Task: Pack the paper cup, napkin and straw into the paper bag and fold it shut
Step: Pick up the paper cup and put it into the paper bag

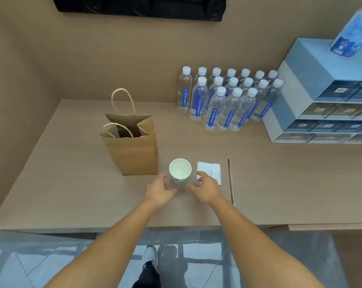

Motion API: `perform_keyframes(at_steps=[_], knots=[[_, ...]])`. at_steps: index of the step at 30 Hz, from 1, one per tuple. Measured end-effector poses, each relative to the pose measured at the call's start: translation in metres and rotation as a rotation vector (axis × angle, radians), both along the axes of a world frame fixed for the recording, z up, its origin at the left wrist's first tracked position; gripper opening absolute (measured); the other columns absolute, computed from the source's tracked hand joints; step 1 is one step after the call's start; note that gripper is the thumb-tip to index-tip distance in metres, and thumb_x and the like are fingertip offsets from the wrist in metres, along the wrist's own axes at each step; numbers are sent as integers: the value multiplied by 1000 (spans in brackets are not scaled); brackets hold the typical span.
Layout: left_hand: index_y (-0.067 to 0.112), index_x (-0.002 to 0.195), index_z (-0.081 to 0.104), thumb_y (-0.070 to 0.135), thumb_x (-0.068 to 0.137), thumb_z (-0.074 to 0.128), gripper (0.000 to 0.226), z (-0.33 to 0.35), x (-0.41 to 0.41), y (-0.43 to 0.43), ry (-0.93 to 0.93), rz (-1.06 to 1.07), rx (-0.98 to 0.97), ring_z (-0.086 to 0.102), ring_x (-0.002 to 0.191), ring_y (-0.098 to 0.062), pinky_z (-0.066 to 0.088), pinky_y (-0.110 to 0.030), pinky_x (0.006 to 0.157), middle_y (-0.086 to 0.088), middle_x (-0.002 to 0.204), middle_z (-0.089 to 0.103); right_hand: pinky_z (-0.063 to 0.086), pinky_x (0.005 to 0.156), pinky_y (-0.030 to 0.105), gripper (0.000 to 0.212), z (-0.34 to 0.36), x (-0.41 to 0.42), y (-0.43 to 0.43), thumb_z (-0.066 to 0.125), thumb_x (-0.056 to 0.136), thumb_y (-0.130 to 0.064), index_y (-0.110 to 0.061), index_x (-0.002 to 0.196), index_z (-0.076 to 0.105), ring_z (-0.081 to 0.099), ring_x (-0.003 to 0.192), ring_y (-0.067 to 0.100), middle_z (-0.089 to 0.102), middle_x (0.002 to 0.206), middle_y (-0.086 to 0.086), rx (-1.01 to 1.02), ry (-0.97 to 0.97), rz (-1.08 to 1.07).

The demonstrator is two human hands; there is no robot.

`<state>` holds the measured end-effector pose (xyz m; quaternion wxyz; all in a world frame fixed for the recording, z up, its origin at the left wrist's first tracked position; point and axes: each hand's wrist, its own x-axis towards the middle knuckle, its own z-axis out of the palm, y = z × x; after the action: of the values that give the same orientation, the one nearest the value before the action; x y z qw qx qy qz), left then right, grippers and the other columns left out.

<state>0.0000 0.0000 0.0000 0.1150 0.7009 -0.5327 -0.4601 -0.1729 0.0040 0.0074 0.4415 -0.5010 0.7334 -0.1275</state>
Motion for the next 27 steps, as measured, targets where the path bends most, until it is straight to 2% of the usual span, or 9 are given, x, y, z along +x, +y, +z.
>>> perform_keyframes(at_steps=[4,7,9,11,13,16,19,23,27], knots=[[26,147,38,19,84,72,72,-16,1,-11,133,-22,-58,45,136,-19,37,-27,103,5,143,55,50,101,47,85,-15,9,-5,79,79,-21,-27,150,32,56,125,27,51,140,-1,-66,-253,-128],[28,140,47,9,81,71,67,-21,-1,-22,233,-12,-120,53,125,-15,39,-24,97,8,133,61,56,91,51,70,-23,13,-14,78,78,-16,-38,136,47,57,121,18,59,123,-16,-92,-379,-127],[28,135,52,5,80,69,61,-23,-3,-28,248,-22,-157,60,116,-18,46,-27,96,6,124,66,60,81,52,59,-22,14,-20,77,79,-15,-38,128,52,61,114,17,61,121,-13,-57,-445,-137],[26,130,56,4,79,68,57,-23,-2,-33,259,-36,-182,66,105,-21,53,-33,93,4,118,70,59,79,49,54,-23,12,-24,77,79,-13,-35,124,54,62,114,20,62,124,-9,-32,-477,-141],[29,127,58,7,79,69,54,-19,-2,-35,256,-83,-203,70,90,-22,56,-28,81,4,116,71,60,77,44,55,-19,8,-27,79,77,-12,-33,121,54,61,115,18,60,125,-9,-35,-484,-140],[32,127,56,14,78,71,54,0,-3,-35,225,-163,-233,72,77,-16,49,-17,68,11,119,68,58,70,36,57,1,-1,-28,82,73,-14,-36,118,55,59,114,13,59,123,-12,-45,-472,-106],[27,131,55,19,76,75,59,35,-5,-34,197,-190,-260,71,76,-18,53,-26,71,10,119,65,53,62,28,59,36,-9,-31,84,69,-14,-35,118,57,59,105,11,59,121,-12,-63,-448,-42],[22,134,54,22,76,79,63,98,-5,-40,152,-207,-351,69,78,-17,50,-26,74,3,120,66,52,65,32,60,100,-13,-40,85,68,-13,-27,120,58,61,111,18,62,125,-4,-153,-393,65],[19,132,57,21,76,77,59,170,5,-47,117,-174,-456,69,91,-22,53,-32,87,-4,120,70,57,67,33,58,173,-7,-53,84,70,-19,-27,121,57,63,102,13,62,122,-6,-284,-334,186]])
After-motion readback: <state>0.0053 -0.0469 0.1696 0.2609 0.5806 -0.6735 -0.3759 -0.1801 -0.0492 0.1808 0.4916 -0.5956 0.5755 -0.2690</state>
